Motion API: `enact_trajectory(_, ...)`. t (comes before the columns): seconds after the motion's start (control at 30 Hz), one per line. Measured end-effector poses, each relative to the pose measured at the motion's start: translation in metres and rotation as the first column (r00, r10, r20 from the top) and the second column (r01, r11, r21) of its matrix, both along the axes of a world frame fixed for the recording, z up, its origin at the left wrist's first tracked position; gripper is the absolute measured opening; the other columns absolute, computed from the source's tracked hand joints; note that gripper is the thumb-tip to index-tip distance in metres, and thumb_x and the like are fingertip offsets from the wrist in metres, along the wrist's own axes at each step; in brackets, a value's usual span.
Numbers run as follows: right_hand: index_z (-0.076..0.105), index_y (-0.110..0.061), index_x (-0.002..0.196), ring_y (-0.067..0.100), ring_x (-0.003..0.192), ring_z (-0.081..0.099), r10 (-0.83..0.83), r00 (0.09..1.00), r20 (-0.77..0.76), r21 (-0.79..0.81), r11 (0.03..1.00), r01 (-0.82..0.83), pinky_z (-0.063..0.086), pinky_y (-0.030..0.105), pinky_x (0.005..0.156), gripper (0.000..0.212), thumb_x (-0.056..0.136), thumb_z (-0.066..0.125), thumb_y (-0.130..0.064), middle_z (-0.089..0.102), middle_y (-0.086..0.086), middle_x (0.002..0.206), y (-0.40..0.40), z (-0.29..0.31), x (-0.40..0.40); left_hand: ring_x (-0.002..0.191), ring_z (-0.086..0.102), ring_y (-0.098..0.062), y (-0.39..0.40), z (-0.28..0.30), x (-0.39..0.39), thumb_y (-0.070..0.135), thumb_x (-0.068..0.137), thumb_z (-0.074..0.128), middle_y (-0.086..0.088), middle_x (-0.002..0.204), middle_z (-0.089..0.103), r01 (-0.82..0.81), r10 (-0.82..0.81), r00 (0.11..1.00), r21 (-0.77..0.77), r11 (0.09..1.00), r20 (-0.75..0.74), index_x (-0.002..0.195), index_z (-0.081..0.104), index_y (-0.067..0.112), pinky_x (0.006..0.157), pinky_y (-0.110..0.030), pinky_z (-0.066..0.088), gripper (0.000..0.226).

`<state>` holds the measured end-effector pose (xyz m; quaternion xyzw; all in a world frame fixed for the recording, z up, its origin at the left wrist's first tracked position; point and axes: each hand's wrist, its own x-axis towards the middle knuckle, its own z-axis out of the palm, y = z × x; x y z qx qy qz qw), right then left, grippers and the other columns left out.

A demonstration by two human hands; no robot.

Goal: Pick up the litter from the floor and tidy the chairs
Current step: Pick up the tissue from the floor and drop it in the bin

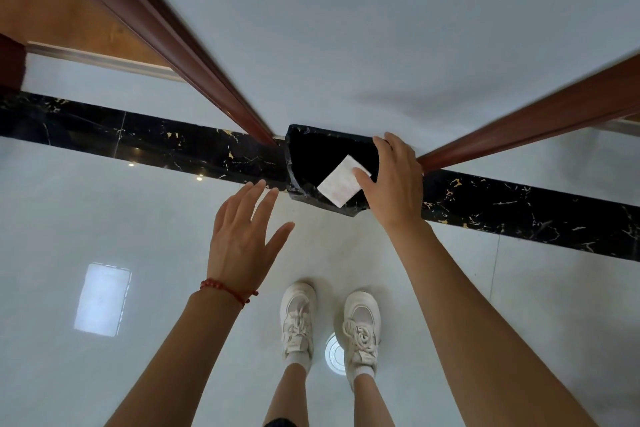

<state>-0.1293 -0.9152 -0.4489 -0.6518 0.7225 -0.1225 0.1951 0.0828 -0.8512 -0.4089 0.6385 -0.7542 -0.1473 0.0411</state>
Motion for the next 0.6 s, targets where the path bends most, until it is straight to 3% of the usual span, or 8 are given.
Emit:
enact_trajectory(0.17,0.053,0.001,0.121,0.037,0.119,0.046,-0.007,1.000,-0.009,-0.076,0.997,0.006,0.041,0.050,0.091,0.052,0.079,0.071,-0.024,0.052,0.022,0.127,0.029,0.040,-0.015,0.108,0.056,-0.043,-0.001,0.030,-0.007,0.035,0.077,0.059,-0.025,0.119,0.059,0.001,-0.001,1.000,-0.016,1.000,0.024,0.114,0.060,-0.001,0.088,-0.055,0.040,0.052)
enact_trajectory(0.33,0.053,0.000,0.120,0.036,0.117,0.048,-0.008,0.999,-0.035,-0.103,0.995,0.004,0.042,0.048,0.090,0.050,0.082,0.068,-0.028,0.054,0.020,0.125,0.058,0.103,-0.032,0.112,0.053,-0.042,0.003,0.082,-0.011,0.041,0.081,0.054,-0.024,0.121,0.057,0.018,-0.017,0.999,-0.014,1.000,0.042,0.117,0.059,0.000,0.093,-0.052,0.036,0.055)
enact_trajectory(0.47,0.053,-0.002,0.122,0.033,0.118,0.049,-0.021,0.998,-0.057,-0.087,0.996,0.016,0.042,0.046,0.092,0.053,0.085,0.050,-0.040,0.054,0.018,0.127,0.084,0.168,-0.044,0.115,0.051,-0.041,0.012,0.140,-0.015,0.038,0.079,0.055,-0.024,0.124,0.056,0.038,-0.036,0.997,-0.017,0.999,0.065,0.119,0.058,0.000,0.095,-0.052,0.034,0.055)
enact_trajectory(0.6,0.052,-0.003,0.124,0.034,0.119,0.048,-0.011,0.996,-0.091,-0.048,0.999,0.007,0.040,0.046,0.094,0.056,0.085,0.049,-0.043,0.053,0.018,0.129,0.108,0.212,-0.057,0.115,0.052,-0.040,0.022,0.183,-0.017,0.047,0.084,0.040,-0.022,0.123,0.057,0.031,-0.034,0.996,0.031,0.999,0.085,0.120,0.057,0.001,0.094,-0.053,0.036,0.060)
